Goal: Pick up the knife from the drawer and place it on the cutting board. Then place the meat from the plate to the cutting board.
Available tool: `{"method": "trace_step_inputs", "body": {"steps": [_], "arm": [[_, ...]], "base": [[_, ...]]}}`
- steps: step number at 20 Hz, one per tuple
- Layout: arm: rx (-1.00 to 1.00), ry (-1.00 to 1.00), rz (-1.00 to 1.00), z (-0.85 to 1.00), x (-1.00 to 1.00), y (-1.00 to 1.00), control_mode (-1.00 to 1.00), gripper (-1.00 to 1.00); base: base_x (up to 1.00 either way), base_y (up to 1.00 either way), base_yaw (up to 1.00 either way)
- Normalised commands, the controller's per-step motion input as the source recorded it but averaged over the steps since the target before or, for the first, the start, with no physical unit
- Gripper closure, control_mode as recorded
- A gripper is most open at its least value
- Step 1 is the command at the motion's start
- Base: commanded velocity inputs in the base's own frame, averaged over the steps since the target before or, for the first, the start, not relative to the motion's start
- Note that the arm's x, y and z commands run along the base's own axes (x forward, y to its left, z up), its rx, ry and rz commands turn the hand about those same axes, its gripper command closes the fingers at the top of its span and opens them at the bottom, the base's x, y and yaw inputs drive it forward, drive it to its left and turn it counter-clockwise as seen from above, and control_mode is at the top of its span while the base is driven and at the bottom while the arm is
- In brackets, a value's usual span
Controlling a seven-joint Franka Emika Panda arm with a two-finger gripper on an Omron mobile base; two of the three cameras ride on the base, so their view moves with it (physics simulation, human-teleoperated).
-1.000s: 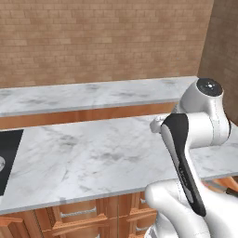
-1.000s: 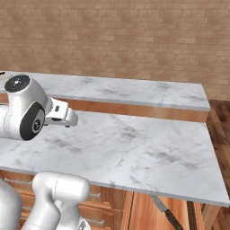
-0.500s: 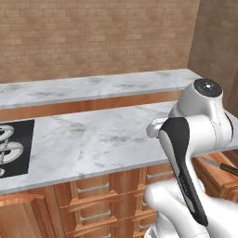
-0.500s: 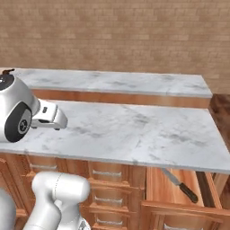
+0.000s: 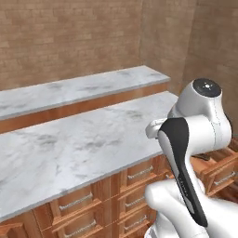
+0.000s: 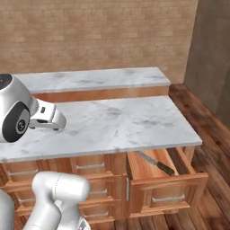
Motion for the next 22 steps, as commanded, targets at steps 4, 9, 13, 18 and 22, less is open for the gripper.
{"method": "trace_step_inputs", "body": {"steps": [4,9,13,18,22], "arm": [[0.00,0.00,0.00,0.00,0.00,0.00,1.00,-1.00],[0.00,0.00,0.00,0.00,0.00,0.00,1.00,-1.00],[0.00,0.00,0.00,0.00,0.00,0.00,1.00,-1.00],[0.00,0.00,0.00,0.00,0.00,0.00,1.00,-1.00],[0.00,0.00,0.00,0.00,0.00,0.00,1.00,-1.00]], "base": [[0.00,0.00,-0.45],[0.00,0.00,-0.45],[0.00,0.01,-0.43],[-0.35,0.00,-0.48],[0.00,0.07,-0.46]]}}
